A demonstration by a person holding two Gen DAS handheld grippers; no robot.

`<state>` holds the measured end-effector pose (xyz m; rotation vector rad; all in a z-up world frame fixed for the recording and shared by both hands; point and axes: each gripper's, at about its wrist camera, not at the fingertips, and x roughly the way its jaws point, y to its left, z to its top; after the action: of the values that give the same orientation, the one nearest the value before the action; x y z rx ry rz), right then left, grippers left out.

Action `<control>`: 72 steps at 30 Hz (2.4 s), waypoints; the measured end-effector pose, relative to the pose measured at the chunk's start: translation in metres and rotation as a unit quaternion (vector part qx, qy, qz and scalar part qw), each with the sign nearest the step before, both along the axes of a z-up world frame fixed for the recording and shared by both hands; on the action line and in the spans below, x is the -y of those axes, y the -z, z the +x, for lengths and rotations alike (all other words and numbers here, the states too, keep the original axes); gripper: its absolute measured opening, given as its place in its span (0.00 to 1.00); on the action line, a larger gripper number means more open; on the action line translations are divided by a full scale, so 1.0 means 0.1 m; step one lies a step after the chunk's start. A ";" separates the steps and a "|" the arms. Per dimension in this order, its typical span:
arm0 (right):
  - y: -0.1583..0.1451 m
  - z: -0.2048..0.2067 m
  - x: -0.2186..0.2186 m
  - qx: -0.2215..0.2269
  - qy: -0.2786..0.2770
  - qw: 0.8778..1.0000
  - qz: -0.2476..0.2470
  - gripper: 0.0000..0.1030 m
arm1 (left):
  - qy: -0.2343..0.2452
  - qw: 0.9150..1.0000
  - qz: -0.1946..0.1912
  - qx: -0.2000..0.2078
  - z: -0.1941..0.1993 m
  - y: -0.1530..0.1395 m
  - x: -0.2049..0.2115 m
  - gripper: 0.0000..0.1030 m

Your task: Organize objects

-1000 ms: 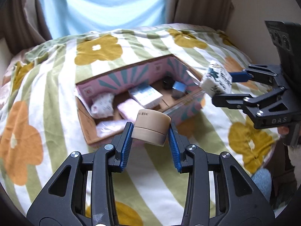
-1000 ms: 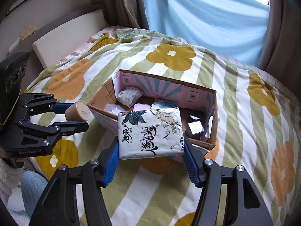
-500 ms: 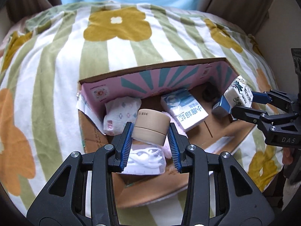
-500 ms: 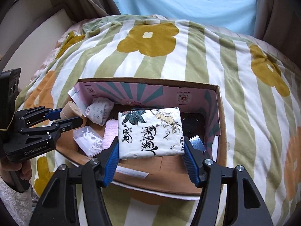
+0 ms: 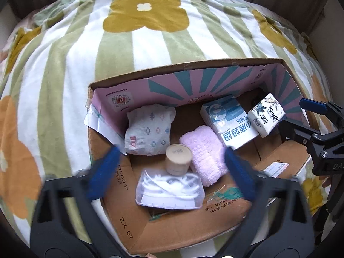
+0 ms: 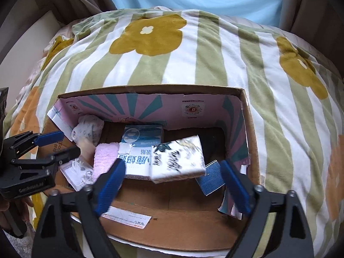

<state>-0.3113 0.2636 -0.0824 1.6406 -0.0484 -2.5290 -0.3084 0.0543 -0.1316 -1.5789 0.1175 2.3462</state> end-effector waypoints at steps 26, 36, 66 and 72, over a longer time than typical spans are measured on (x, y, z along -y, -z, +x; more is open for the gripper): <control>-0.97 0.76 0.05 -0.096 0.048 0.994 0.010 0.99 | -0.046 0.991 0.032 -0.120 0.81 -1.26 0.28 1.00; -1.56 1.88 0.26 -0.180 0.039 0.982 0.037 1.00 | -0.057 0.972 0.030 -0.225 2.10 -1.79 0.43 1.00; -1.49 2.79 0.27 -0.243 0.075 0.966 0.043 0.99 | -0.105 0.959 0.045 -0.260 2.89 -1.74 0.58 1.00; -1.49 2.77 0.29 -0.242 0.078 0.965 0.055 0.99 | -0.098 0.959 0.050 -0.261 2.89 -1.73 0.55 1.00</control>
<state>-0.0340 0.2349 0.0662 1.0367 0.0101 -3.0296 -0.0196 -0.0005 0.0413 -0.9258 -0.0463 2.8225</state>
